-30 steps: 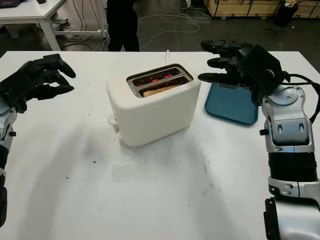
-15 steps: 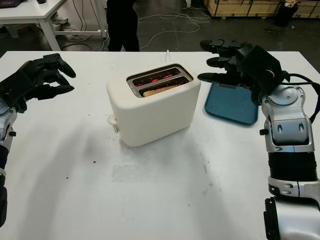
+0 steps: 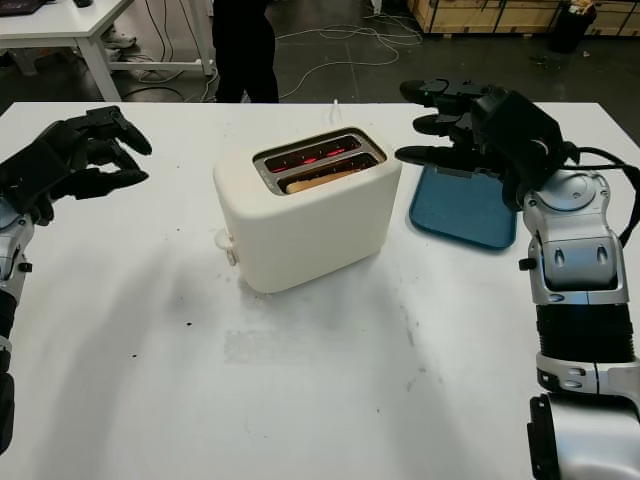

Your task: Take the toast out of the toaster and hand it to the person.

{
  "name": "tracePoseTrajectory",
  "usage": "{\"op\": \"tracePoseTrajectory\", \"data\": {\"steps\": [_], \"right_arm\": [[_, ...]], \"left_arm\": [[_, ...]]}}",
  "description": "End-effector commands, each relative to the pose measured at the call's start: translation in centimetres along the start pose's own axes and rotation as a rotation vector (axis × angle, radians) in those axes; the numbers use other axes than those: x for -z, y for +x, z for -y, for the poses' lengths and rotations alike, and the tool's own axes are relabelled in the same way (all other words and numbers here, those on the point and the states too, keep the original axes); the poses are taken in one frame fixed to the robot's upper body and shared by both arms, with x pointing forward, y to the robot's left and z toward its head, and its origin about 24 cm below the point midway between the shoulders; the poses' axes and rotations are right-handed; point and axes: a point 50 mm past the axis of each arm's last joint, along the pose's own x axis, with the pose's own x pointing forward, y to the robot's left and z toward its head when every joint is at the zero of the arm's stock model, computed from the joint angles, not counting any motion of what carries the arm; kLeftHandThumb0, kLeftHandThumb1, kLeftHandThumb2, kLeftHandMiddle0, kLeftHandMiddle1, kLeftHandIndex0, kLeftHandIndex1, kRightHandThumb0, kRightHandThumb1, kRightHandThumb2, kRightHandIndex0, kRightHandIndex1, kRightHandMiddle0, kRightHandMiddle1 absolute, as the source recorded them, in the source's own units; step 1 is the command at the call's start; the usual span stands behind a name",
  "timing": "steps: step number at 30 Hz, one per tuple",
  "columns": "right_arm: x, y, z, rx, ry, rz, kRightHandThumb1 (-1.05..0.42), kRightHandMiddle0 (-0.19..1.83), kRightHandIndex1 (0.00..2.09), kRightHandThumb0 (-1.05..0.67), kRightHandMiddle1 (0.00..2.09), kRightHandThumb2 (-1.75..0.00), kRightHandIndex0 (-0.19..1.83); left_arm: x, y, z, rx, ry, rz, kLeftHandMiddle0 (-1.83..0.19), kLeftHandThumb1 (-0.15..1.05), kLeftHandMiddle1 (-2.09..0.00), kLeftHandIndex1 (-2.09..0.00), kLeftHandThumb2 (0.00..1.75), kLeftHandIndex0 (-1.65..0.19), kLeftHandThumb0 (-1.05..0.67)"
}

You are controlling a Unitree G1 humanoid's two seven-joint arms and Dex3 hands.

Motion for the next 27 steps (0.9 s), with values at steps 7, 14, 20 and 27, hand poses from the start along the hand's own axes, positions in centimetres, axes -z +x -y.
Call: {"op": "tracePoseTrajectory", "data": {"steps": [7, 14, 20, 27], "right_arm": [[-0.3, -0.04, 0.25, 0.006, 0.011, 0.017, -0.76, 0.48, 0.65, -0.48, 0.0, 0.0, 0.15], [-0.27, 0.04, 0.24, 0.002, 0.009, 0.02, -0.76, 0.49, 0.66, -0.5, 0.0, 0.0, 0.16], [-0.29, 0.04, 0.2, 0.008, 0.007, 0.012, -0.75, 0.49, 0.66, -0.48, 0.01, 0.0, 0.17], [-0.27, -0.02, 0.27, 0.01, -0.003, 0.013, -0.75, 0.5, 0.67, -0.49, 0.01, 0.0, 0.17]], "left_arm": [[-0.72, 0.27, -0.42, -0.015, -0.001, 0.027, -0.33, 0.83, -1.6, -1.48, 0.0, -0.37, -1.05], [-0.74, 0.23, -0.42, -0.016, 0.01, 0.025, -0.33, 0.84, -1.59, -1.47, 0.01, -0.37, -1.05], [-0.67, 0.24, -0.43, -0.018, 0.004, 0.027, -0.34, 0.83, -1.59, -1.47, 0.0, -0.38, -1.05], [-0.71, 0.28, -0.41, -0.014, 0.001, 0.028, -0.34, 0.83, -1.59, -1.48, 0.0, -0.37, -1.05]]}}
